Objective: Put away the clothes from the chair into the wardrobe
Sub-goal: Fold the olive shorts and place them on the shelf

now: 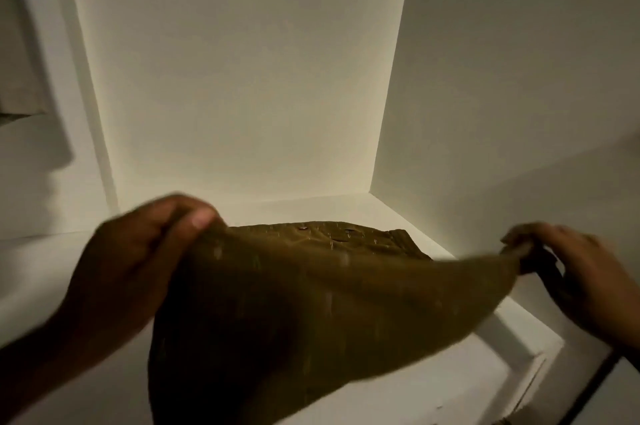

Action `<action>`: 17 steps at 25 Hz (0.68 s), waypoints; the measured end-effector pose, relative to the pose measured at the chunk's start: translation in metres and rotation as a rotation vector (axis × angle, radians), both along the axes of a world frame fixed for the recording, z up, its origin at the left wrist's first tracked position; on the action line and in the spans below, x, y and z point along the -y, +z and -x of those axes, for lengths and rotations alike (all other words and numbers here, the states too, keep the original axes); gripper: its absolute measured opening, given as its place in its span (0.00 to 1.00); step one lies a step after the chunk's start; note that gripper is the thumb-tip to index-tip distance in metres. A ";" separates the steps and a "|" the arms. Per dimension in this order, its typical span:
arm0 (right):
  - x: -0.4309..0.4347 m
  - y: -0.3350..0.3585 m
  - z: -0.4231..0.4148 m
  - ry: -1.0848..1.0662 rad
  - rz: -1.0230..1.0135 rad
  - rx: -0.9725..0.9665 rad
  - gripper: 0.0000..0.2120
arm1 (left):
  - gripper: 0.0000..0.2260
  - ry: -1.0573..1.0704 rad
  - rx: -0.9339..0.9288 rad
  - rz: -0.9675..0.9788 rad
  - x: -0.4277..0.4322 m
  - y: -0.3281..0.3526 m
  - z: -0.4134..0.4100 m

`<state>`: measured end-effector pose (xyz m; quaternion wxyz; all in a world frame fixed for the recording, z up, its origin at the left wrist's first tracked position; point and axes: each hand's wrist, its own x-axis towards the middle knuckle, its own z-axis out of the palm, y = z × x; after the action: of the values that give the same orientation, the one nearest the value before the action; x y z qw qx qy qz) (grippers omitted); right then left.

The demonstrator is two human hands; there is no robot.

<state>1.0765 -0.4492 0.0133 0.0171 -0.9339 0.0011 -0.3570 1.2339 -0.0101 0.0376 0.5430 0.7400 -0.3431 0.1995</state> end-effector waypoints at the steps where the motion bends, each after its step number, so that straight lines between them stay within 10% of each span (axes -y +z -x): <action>1: -0.004 0.015 -0.027 -0.019 -0.010 0.024 0.13 | 0.13 0.069 -0.005 0.031 0.001 0.003 -0.029; 7: 0.005 -0.020 -0.223 -0.172 -0.175 -0.472 0.09 | 0.18 0.264 -0.525 -0.217 0.024 -0.080 -0.230; 15: -0.008 -0.058 -0.149 -0.029 -0.530 -0.557 0.07 | 0.13 0.298 -0.122 -0.637 0.069 -0.117 -0.304; 17: -0.030 -0.060 -0.099 -0.100 -0.568 -0.492 0.24 | 0.12 0.120 -0.070 -0.772 0.103 -0.107 -0.325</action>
<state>1.1755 -0.4188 -0.0469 0.2573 -0.9486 0.1497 -0.1078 1.5585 -0.1129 -0.0693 0.2234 0.9149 -0.3304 0.0617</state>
